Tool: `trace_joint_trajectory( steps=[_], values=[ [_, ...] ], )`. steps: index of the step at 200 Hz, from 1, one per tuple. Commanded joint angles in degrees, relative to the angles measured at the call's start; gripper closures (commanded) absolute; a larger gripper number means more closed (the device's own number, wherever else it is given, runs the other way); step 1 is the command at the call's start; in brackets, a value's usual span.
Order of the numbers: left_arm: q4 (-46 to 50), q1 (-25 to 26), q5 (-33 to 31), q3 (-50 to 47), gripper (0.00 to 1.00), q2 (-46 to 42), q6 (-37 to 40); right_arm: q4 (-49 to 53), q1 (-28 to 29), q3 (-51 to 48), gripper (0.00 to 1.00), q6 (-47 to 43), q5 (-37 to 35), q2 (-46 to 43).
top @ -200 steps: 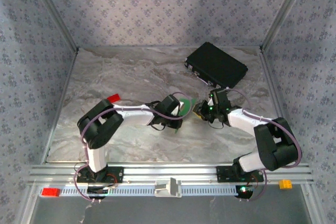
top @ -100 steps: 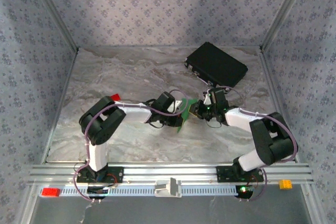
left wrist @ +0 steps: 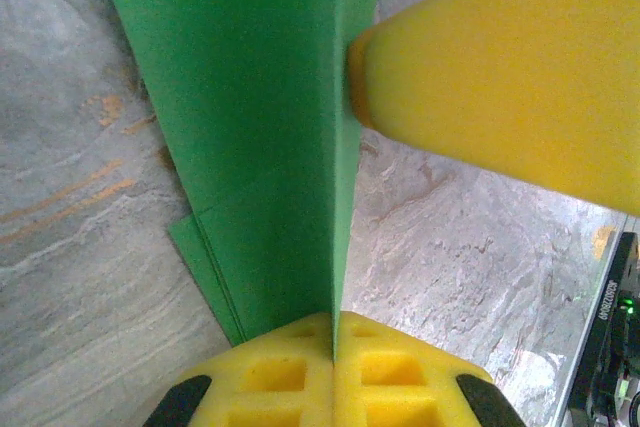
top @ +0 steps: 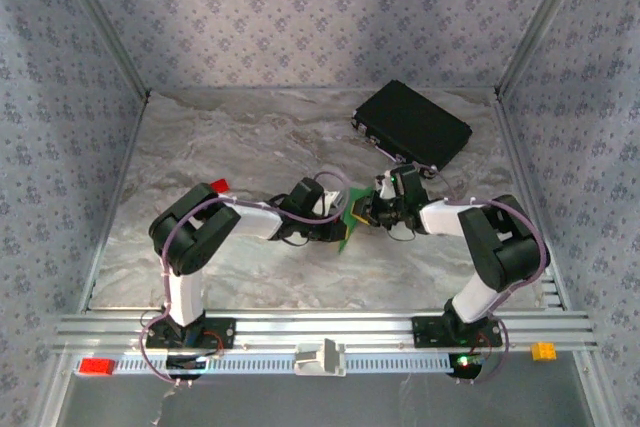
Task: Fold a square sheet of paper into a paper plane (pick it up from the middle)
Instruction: Fold the wing for the fifth time at the center of the table.
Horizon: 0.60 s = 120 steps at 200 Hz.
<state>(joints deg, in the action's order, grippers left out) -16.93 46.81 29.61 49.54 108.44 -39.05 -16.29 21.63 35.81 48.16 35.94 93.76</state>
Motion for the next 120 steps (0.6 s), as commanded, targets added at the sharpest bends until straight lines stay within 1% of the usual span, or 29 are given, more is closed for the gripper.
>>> trace_joint_trajectory(
  steps=[1, 37, 70, 120],
  values=[
    [4.5, 0.0, -1.2, -3.1, 1.00, 2.5, -1.6, -1.0, -0.4, 1.7, 0.85, -1.6, 2.2, 1.5],
    [3.7, -0.3, -1.3, -3.5, 1.00, 2.8, -2.6, -0.9, -1.1, 2.4, 0.85, -2.0, 2.8, 2.8],
    [4.7, -0.4, -0.9, -2.8, 1.00, 3.4, -2.8, -1.1, -1.6, 3.0, 0.85, -2.2, 4.0, 3.8],
    [5.6, -0.6, -0.2, -1.9, 1.00, 4.3, -3.0, -0.4, -1.7, 3.5, 0.85, -2.7, 4.0, 5.5]
  ],
)
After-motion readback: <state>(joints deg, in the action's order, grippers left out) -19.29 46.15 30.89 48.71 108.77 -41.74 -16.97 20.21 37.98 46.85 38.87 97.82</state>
